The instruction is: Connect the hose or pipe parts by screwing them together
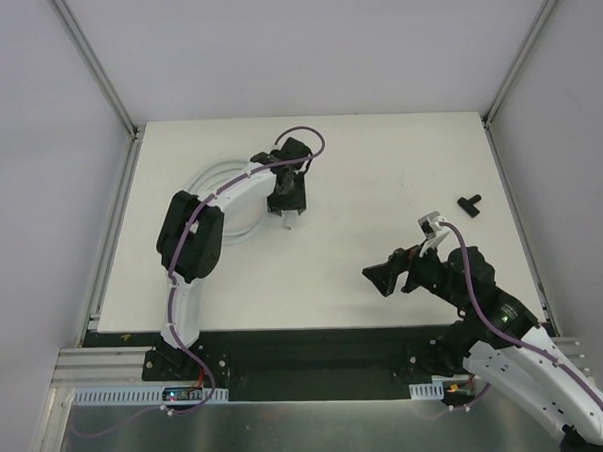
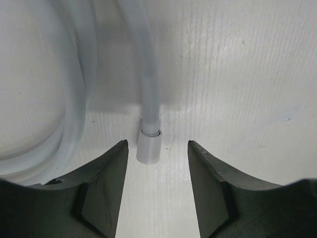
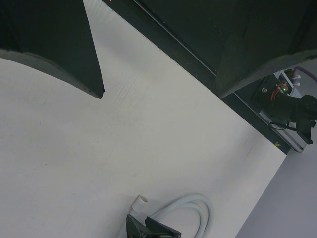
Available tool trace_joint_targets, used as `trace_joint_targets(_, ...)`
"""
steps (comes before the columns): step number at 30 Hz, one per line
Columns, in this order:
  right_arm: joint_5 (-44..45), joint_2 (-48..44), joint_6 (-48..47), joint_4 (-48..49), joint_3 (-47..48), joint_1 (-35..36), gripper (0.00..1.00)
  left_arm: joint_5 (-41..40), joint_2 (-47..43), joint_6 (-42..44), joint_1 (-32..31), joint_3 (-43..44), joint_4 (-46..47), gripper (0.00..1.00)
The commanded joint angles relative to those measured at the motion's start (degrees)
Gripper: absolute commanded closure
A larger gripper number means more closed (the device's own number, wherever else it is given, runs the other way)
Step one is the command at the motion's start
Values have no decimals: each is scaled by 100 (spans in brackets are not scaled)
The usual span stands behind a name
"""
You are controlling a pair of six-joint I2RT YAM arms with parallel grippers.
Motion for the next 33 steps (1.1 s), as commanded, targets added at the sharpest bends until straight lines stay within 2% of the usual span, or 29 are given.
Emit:
trace_joint_targets(1, 106, -38, 30, 24, 107, 7, 1, 171, 20, 53, 14, -33, -106, 50)
trace_joint_targets(16, 115, -29, 13, -20, 125, 7, 1, 329, 275, -61, 14, -174, -115, 57)
trace_joint_targets(18, 141, -29, 22, -29, 107, -2, 1, 399, 249, -114, 14, -279, -106, 63)
trace_joint_targets(21, 168, 15, 39, 24, 81, 7, 1, 487, 144, -237, -3, -446, -88, 79)
trace_joint_targets(23, 176, 58, 48, 94, 54, -2, 1, 636, 21, -307, -47, -595, 51, 80)
trace_joint_targets(24, 185, 93, 57, 129, 54, 7, 1, 889, -14, -325, -74, -640, 105, 77)
trace_joint_targets(28, 255, 243, 110, 453, -16, -2, 1, 1181, -269, -325, -276, -807, 350, 49)
trace_joint_targets(33, 764, 839, 198, 902, 1, 7, 4, 1419, -998, -220, -171, -1290, 703, 31)
